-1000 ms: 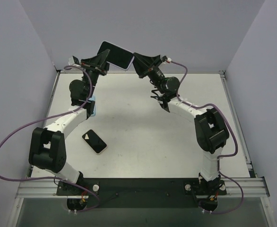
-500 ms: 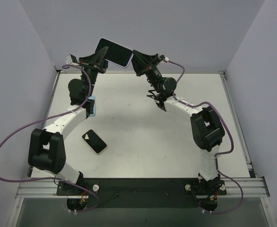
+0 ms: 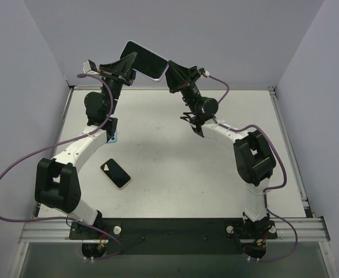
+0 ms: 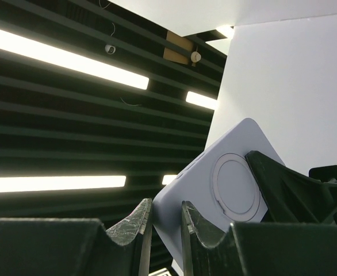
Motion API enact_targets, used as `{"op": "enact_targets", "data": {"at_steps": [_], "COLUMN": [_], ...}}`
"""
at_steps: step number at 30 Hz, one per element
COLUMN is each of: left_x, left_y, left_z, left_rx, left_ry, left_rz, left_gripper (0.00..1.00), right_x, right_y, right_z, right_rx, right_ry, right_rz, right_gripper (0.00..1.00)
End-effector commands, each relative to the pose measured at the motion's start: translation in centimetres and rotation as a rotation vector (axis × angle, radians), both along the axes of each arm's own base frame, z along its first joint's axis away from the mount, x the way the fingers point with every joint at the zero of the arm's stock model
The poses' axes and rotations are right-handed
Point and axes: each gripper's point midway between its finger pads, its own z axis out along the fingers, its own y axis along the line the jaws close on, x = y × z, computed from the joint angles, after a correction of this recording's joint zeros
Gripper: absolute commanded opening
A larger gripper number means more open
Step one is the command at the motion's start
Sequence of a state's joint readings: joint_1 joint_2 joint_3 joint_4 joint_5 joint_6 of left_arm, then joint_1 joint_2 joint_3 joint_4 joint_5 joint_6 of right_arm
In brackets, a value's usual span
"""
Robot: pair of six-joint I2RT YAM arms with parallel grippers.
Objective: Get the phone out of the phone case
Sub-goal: Remove the phone case from the phone.
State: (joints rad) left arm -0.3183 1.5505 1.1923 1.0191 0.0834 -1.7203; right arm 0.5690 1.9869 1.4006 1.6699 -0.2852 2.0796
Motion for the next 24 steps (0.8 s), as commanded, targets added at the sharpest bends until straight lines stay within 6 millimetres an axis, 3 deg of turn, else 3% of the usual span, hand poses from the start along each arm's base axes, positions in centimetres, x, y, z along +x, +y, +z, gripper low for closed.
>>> {"op": "enact_targets", "data": {"at_steps": [1, 8, 13, 21, 23, 24], "left_x": [-24.3, -24.9, -25.4, -24.7, -24.5, -24.3], "left_y": [1.3, 1.8, 1.9, 1.9, 2.0, 1.9], "left_z": [14.3, 15.0, 15.5, 14.8, 14.6, 14.5], "left_rx": [-0.224, -0.244, -0.251, -0.27, -0.275, -0.274], "left_ry": [-0.802, -0.824, -0.851, -0.832, -0.82, -0.813], "left_rz": [-0.383, -0.385, -0.384, -0.386, -0.384, -0.381], "left_gripper": [0.0, 0.0, 0.0, 0.0, 0.0, 0.0], "right_x": [-0.9, -0.9, -0.3, -0.4, -0.2, -0.5], "right_y": [6.7, 7.2, 7.1, 6.8, 6.7, 6.4], "right_z": [-10.1, -11.7, -12.7, -12.2, -13.8, -13.5], "right_rx": [-0.148, -0.199, -0.143, -0.132, -0.186, -0.216], "right_ry": [0.247, 0.278, 0.307, 0.294, 0.317, 0.306], "right_rz": [0.328, 0.334, 0.343, 0.345, 0.333, 0.32], "right_gripper": [0.0, 0.0, 0.0, 0.0, 0.0, 0.0]}}
